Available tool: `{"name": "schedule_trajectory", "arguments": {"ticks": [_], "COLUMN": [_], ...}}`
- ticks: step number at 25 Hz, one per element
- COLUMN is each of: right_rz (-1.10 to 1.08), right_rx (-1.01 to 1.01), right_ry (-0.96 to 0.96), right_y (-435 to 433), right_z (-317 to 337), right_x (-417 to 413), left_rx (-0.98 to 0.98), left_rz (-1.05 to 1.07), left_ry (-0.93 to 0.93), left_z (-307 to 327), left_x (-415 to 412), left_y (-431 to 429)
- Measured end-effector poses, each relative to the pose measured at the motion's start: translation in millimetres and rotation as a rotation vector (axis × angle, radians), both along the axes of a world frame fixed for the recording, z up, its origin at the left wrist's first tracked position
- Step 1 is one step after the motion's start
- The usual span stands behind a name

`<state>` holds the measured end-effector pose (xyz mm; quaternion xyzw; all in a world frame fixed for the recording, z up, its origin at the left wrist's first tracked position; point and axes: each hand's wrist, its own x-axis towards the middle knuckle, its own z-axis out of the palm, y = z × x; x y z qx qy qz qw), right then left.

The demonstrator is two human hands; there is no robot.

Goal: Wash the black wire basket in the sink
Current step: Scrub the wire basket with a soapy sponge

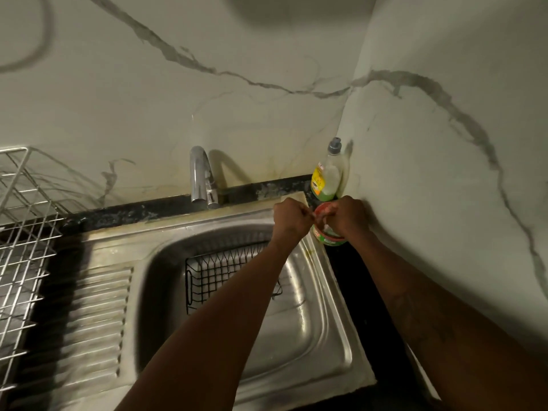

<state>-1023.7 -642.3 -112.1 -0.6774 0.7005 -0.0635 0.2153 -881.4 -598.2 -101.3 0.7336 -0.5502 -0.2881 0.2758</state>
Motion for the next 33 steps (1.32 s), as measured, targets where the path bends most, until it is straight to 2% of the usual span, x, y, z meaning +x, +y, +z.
{"name": "schedule_trajectory", "arguments": {"ticks": [4, 9, 15, 17, 21, 23, 25, 29, 33], "right_rz": [0.238, 0.172, 0.116, 0.101, 0.166, 0.266, 0.271, 0.085, -0.053], "right_rx": [0.051, 0.131, -0.035, -0.076, -0.019, 0.042, 0.043, 0.016, -0.113], "right_ry": [0.196, 0.230, 0.139, 0.181, 0.215, 0.194, 0.171, 0.084, -0.150], "right_y": [-3.3, -8.8, -7.9, -6.0, -1.3, -0.7, -0.4, 3.9, 11.0], "right_z": [3.0, 5.5, 2.2, 3.3, 3.1, 0.4, -2.3, 4.2, 11.8], "right_x": [-0.5, -1.2, -1.4, -1.5, -1.8, -2.0, -2.5, -4.3, -3.1], "left_rx": [0.044, 0.063, 0.089, 0.090, 0.095, 0.102, 0.104, 0.112, 0.093], "left_rz": [0.055, 0.111, 0.138, 0.151, 0.172, 0.166, 0.156, 0.164, 0.188], "left_ry": [0.030, 0.109, 0.270, 0.292, 0.296, 0.301, 0.280, 0.275, 0.244], "left_z": [-9.6, -13.4, -29.6, -33.7, -39.7, -43.0, -43.6, -45.3, -49.6], "left_x": [-17.1, -18.9, -15.1, -13.7, -14.0, -14.2, -14.3, -14.1, -5.3], "left_y": [-13.9, -18.4, -23.6, -25.4, -28.1, -30.0, -30.9, -31.2, -22.9]}}
